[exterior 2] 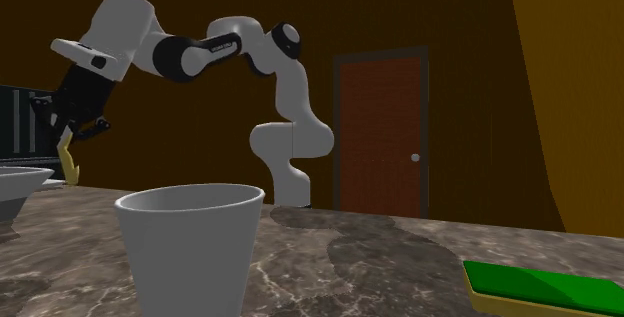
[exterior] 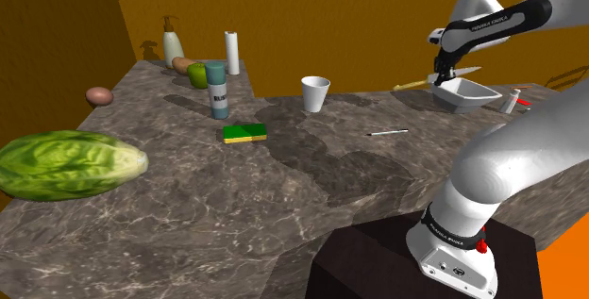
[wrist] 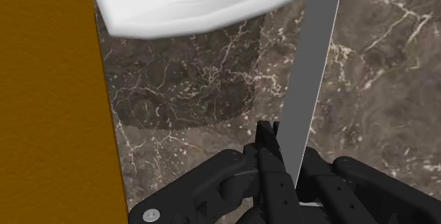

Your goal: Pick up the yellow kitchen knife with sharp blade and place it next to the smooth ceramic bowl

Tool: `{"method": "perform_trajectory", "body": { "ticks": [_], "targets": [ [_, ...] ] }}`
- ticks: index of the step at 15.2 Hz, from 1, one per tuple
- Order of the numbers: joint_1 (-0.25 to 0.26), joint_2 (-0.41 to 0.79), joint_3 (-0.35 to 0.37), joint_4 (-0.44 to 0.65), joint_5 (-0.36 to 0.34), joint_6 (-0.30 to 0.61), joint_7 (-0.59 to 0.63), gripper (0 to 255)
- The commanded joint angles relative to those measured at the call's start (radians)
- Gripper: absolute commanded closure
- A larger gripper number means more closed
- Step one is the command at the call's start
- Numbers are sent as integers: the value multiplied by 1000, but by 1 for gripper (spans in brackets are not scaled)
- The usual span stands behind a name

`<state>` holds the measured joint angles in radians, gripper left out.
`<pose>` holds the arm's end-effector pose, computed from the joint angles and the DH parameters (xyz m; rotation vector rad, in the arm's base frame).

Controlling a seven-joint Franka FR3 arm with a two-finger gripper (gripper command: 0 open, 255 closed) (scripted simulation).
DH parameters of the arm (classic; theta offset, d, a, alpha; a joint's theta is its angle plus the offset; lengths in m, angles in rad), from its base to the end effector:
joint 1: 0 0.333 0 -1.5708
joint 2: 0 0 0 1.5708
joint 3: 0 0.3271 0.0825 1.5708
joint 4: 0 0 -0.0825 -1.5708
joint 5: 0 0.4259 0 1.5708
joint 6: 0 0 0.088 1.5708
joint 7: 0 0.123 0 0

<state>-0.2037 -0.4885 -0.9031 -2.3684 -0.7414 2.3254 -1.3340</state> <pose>0.2016 -0.4768 0.4423 2.5939 0.8917 -0.1326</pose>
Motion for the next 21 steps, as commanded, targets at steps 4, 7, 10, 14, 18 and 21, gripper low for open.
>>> {"method": "perform_trajectory", "body": {
  "ticks": [4, 7, 10, 14, 18, 21],
  "targets": [
    [-1, -28, 31, 45, 20, -72, -20, 255],
    [-1, -41, 50, 74, 32, -114, -31, 255],
    [1, -51, 67, 105, 44, -154, -43, 255],
    [4, -60, 87, 148, 61, -206, -58, 255],
    [-2, -76, 87, 180, 66, -242, -90, 255],
    [-28, -108, 46, 185, 50, -244, -155, 255]
  ]
}}
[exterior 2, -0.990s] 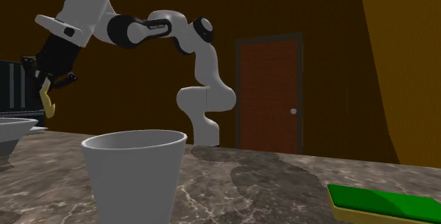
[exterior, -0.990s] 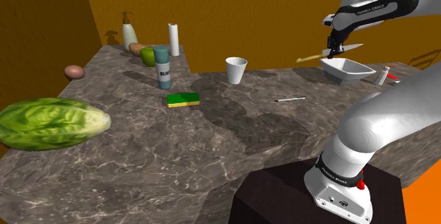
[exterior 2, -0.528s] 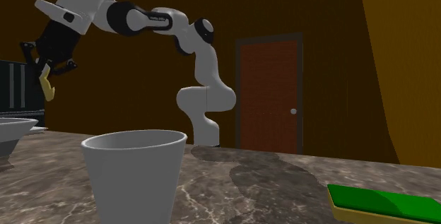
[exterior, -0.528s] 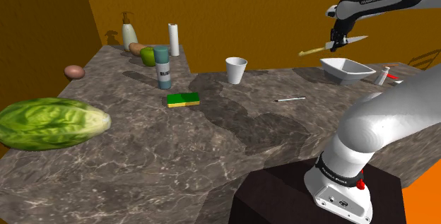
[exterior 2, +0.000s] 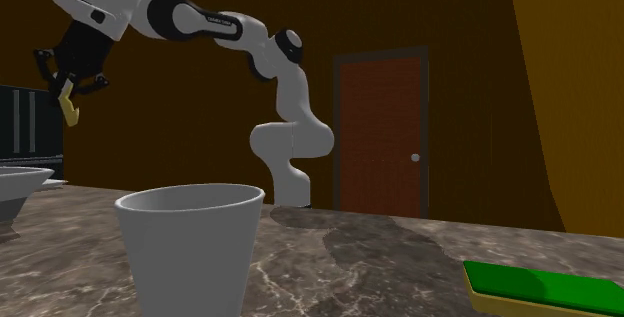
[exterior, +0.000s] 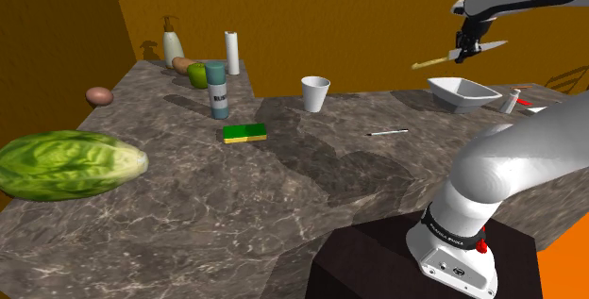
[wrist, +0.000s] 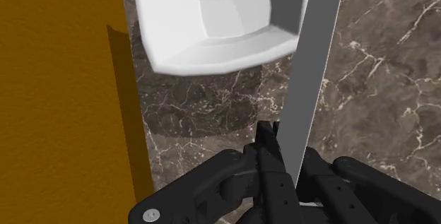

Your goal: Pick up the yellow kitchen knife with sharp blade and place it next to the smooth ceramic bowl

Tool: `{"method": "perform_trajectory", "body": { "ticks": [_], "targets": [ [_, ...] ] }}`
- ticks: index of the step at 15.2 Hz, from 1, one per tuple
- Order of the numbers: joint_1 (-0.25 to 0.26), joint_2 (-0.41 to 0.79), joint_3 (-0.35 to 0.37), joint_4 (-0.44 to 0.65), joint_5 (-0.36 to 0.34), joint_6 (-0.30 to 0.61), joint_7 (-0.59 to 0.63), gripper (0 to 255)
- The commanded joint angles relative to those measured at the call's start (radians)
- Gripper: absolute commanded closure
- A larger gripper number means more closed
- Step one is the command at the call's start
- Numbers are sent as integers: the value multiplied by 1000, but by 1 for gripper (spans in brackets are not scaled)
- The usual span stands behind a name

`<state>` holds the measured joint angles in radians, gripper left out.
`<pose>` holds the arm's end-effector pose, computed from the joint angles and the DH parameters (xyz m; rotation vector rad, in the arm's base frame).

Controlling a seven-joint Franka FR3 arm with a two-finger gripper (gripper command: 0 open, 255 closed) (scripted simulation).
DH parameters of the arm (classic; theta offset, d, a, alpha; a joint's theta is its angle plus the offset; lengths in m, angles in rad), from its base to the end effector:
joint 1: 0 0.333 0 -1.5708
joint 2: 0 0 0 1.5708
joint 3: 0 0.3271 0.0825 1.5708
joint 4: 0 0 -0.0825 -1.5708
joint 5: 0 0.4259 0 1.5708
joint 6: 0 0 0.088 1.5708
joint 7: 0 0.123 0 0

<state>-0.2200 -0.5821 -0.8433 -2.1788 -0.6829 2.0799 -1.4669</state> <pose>0.1654 -0.4955 0.5491 2.5946 0.8904 -0.1325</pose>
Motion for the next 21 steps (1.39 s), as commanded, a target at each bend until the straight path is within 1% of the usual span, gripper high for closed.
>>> {"method": "perform_trajectory", "body": {
  "ticks": [1, 7, 12, 17, 21],
  "targets": [
    [-18, -23, -29, -1, -13, 1, -44, 255],
    [-44, -63, -132, 46, -32, -3, -184, 255],
    [-36, -80, -235, 115, -37, -9, -304, 255],
    [3, -89, -355, 213, -35, -20, -425, 255],
    [61, -100, -462, 312, -33, -38, -520, 255]
  ]
}}
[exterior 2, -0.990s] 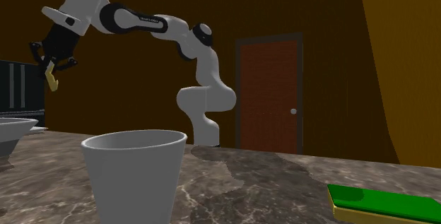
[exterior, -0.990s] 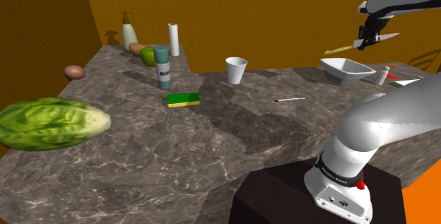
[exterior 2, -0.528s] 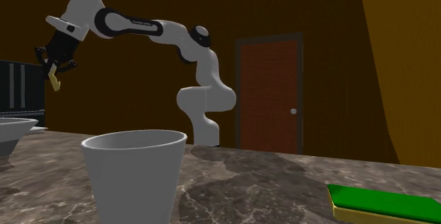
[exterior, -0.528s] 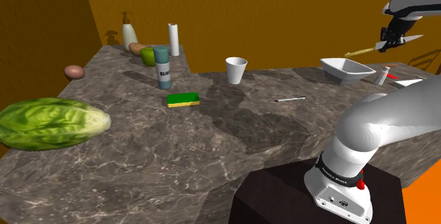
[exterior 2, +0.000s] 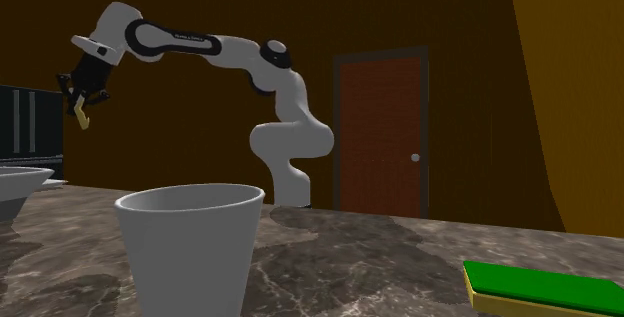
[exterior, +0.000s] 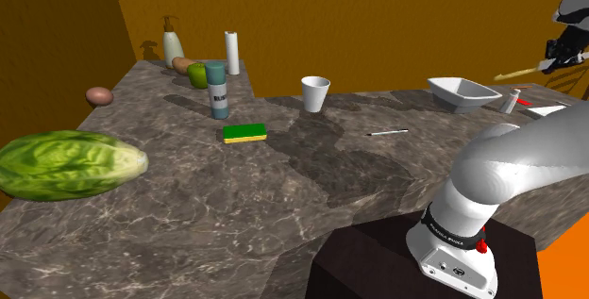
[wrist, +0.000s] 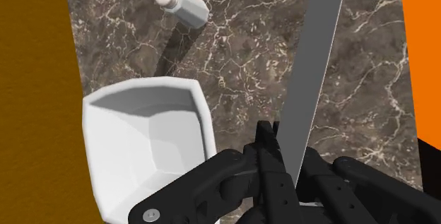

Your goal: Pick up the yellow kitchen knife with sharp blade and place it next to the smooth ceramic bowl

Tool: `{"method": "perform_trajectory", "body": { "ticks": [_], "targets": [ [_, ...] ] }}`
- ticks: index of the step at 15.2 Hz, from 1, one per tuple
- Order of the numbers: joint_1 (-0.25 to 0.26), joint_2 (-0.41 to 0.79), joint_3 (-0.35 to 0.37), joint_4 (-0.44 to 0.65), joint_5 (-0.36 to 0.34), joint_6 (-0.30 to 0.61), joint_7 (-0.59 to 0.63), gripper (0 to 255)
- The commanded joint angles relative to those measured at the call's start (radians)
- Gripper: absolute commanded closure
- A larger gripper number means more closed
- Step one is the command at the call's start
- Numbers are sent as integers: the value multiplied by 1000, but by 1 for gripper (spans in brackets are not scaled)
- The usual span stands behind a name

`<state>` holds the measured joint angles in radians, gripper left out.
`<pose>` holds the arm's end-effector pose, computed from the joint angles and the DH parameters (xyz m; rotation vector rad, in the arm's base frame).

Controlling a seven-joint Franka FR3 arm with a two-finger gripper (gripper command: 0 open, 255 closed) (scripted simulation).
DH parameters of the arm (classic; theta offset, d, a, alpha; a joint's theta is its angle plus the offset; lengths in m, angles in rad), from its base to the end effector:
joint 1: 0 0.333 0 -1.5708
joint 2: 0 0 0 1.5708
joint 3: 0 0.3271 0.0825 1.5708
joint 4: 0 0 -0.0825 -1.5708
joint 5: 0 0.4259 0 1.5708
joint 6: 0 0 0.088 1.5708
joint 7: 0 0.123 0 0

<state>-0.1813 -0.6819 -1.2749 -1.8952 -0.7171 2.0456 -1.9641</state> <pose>-0.1142 -0.5987 0.5578 2.5949 0.8895 -0.1318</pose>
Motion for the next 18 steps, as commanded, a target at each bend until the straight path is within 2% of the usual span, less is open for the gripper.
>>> {"method": "perform_trajectory", "body": {
  "ticks": [1, 5, 6, 18],
  "targets": [
    [40, -4, -58, 56, 2, -10, -45, 255],
    [125, -28, -171, 183, -2, -43, -135, 255],
    [130, -31, -177, 191, -4, -45, -139, 255],
    [116, -63, -238, 61, -67, 85, -102, 255]
  ]
}}
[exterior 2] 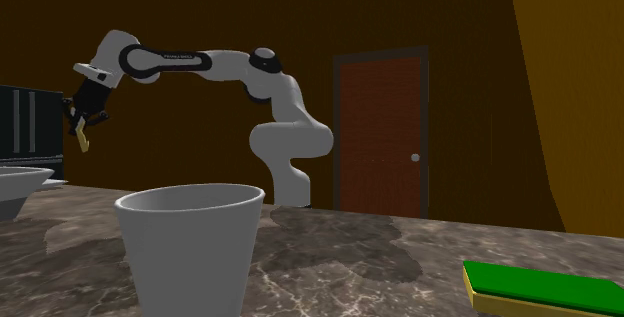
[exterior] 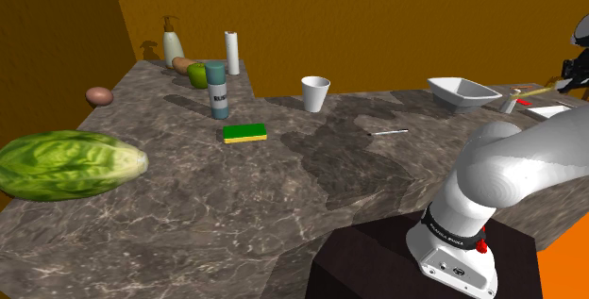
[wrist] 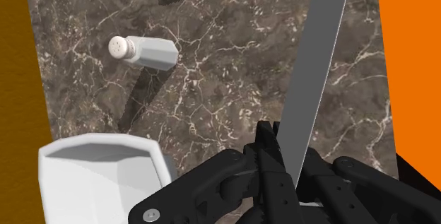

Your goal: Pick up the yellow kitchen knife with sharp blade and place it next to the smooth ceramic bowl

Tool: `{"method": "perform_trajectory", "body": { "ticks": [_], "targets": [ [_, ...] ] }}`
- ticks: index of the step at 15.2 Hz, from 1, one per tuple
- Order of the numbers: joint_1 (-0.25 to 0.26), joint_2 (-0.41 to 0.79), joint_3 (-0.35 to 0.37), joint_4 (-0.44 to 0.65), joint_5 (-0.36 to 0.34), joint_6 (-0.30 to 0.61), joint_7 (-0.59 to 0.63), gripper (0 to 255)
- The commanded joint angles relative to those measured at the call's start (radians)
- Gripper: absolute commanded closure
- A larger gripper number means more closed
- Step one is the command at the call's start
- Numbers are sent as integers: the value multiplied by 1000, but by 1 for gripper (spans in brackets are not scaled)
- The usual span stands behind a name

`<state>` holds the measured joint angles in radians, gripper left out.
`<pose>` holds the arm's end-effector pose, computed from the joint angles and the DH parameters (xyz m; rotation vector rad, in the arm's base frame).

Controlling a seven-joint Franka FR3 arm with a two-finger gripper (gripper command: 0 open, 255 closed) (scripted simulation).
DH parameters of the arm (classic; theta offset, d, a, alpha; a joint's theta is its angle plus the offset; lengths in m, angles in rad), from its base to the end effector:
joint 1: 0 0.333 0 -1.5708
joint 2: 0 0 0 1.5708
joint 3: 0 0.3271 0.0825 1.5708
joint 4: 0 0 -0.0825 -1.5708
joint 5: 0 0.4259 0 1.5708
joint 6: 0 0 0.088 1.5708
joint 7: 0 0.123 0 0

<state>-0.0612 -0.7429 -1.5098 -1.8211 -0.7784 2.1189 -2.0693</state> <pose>-0.1938 -0.6307 0.4980 2.5951 0.8914 -0.1327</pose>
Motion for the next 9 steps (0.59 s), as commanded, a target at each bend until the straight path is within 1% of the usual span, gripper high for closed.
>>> {"method": "perform_trajectory", "body": {
  "ticks": [1, 9],
  "targets": [
    [-4, -5, -10, -22, -11, 22, 6, 255],
    [9, -23, -73, -86, -60, 105, 33, 255]
  ]
}}
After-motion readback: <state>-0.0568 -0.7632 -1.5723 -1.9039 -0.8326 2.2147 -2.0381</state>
